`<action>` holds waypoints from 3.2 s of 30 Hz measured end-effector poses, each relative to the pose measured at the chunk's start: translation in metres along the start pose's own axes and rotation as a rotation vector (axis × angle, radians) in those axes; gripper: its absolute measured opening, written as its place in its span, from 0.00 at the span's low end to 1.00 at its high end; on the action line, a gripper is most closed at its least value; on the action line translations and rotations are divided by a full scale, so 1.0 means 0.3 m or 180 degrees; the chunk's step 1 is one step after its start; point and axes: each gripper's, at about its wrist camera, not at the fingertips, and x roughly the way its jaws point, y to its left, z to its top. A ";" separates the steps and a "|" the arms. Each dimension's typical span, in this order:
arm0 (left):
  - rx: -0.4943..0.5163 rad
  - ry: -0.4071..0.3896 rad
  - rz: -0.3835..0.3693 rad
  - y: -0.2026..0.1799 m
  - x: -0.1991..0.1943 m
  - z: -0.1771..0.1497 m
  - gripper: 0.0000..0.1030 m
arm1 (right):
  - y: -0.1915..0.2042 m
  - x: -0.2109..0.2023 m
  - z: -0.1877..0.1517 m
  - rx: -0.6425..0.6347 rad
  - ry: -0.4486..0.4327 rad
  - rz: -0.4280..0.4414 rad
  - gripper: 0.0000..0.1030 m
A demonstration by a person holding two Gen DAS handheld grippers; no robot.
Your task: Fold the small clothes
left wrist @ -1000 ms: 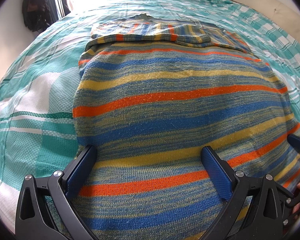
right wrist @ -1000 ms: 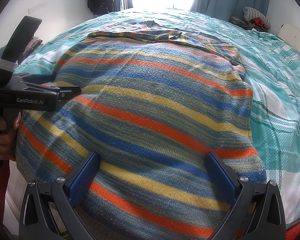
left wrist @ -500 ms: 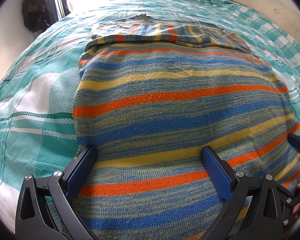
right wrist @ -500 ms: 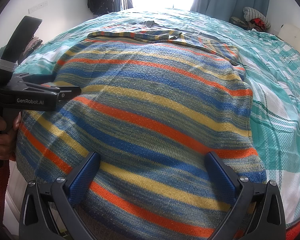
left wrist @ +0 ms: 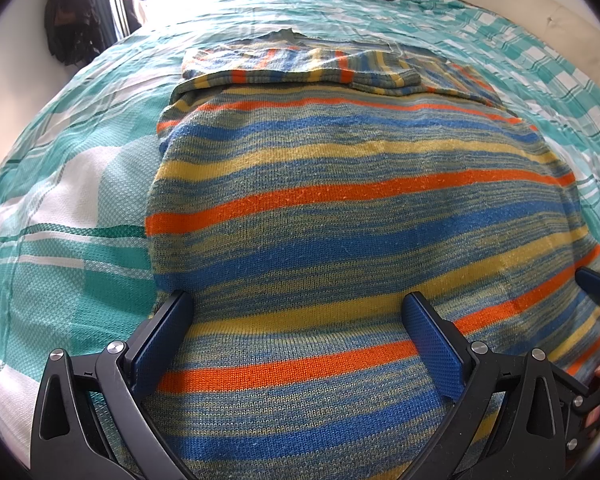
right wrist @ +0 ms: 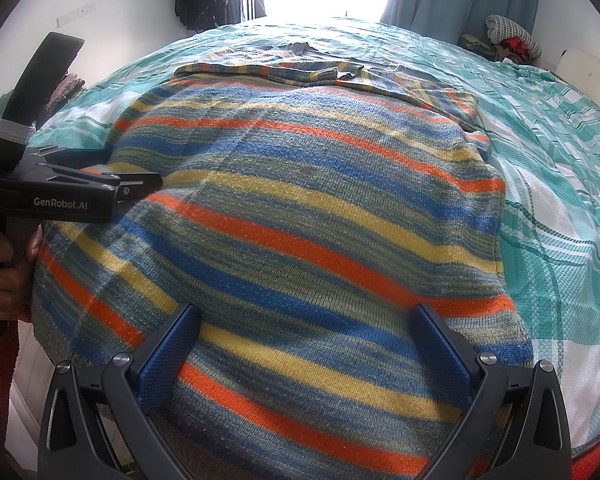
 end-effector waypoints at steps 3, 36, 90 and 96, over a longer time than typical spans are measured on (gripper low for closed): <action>0.0002 0.0015 0.0002 0.003 0.002 0.006 0.99 | 0.000 0.000 0.000 0.0001 0.0003 0.0000 1.00; -0.0323 0.1039 -0.0707 0.228 -0.270 -0.071 0.04 | -0.476 -0.229 -0.002 0.0959 0.1227 0.1219 0.05; -0.1124 0.0011 -0.1074 0.488 0.177 0.980 0.72 | -0.915 0.322 0.923 0.1673 0.0152 0.1641 0.40; -0.0458 0.0263 -0.0871 0.382 0.060 0.598 0.73 | -0.812 0.152 0.588 0.1200 0.0417 0.1305 0.40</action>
